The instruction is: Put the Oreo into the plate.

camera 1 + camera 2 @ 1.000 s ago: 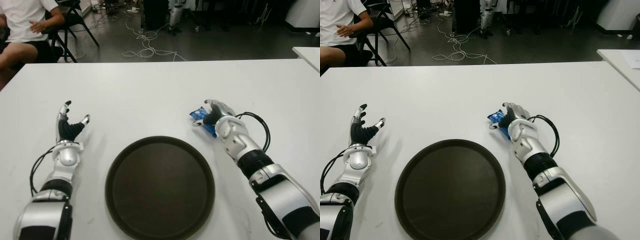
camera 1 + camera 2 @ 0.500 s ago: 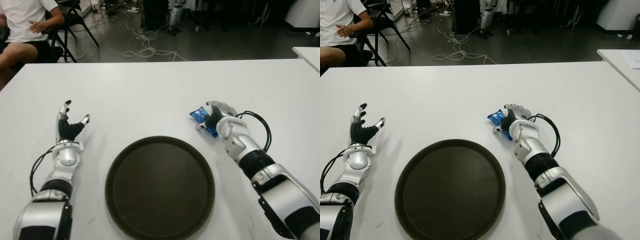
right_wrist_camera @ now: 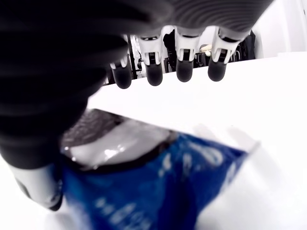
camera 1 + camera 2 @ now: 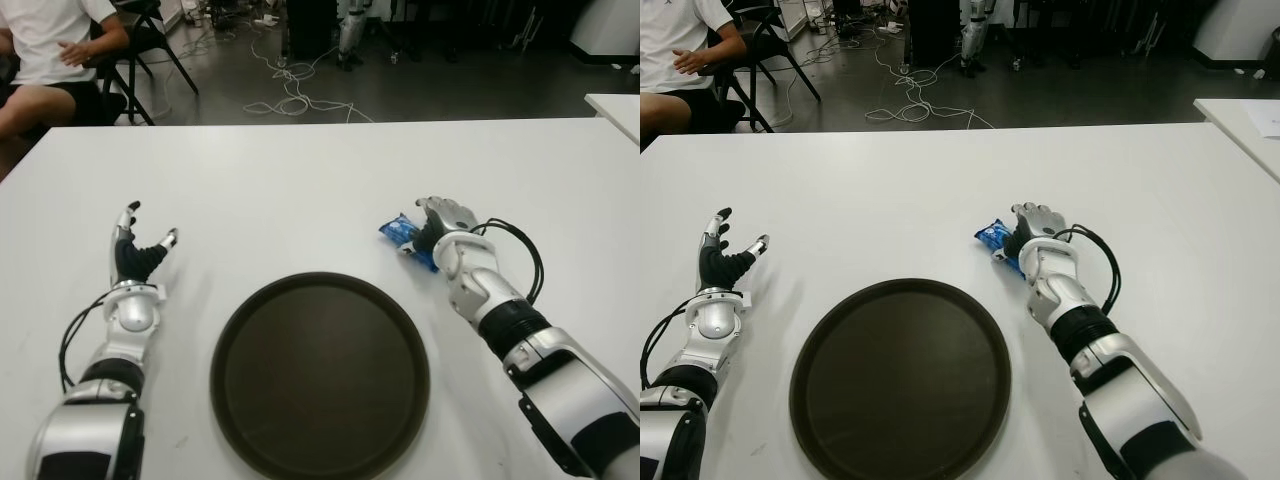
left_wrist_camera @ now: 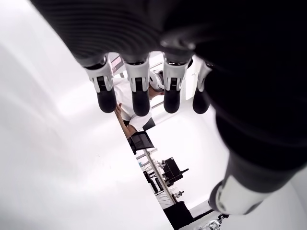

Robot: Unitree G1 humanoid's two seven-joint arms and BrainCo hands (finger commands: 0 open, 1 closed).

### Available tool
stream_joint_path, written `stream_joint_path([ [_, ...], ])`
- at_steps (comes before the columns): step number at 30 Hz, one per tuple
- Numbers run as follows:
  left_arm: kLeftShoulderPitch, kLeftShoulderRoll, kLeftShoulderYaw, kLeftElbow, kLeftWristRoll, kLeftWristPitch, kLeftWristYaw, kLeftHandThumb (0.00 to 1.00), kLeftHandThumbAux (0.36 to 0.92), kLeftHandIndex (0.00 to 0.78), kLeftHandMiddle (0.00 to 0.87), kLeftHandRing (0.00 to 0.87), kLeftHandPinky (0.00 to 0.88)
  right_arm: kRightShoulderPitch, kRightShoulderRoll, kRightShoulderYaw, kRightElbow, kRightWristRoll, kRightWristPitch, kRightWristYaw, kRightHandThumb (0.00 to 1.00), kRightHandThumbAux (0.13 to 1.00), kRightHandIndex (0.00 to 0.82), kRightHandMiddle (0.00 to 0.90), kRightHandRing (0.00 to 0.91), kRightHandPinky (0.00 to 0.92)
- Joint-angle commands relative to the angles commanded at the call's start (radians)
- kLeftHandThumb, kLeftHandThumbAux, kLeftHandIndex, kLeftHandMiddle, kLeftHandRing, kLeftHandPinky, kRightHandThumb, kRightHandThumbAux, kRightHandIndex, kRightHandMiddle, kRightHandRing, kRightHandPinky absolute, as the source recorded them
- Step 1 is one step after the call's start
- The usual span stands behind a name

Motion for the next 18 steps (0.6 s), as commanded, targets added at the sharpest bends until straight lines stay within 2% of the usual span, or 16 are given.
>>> stream_joint_path([
  [3,0.000,0.000,-0.001,0.000,0.002,-0.001,0.003,0.000,0.753,0.069,0.095,0.065,0.045,-0.006,0.000,0.009,0.003,-0.008,0.017,0.031,0.031,0.652,0.075,0.031,0.018,0.052],
  [10,0.002,0.001,-0.005,-0.002,0.008,-0.005,0.009,0.000,0.747,0.077,0.111,0.081,0.047,-0.024,-0.011,0.036,-0.010,-0.008,0.056,0.167,0.002,0.648,0.080,0.063,0.053,0.070],
  [18,0.003,-0.001,-0.008,-0.010,0.011,-0.004,0.015,0.000,0.750,0.072,0.102,0.069,0.029,-0.028,-0.023,0.044,-0.043,-0.001,0.068,0.260,0.000,0.645,0.153,0.149,0.139,0.130],
])
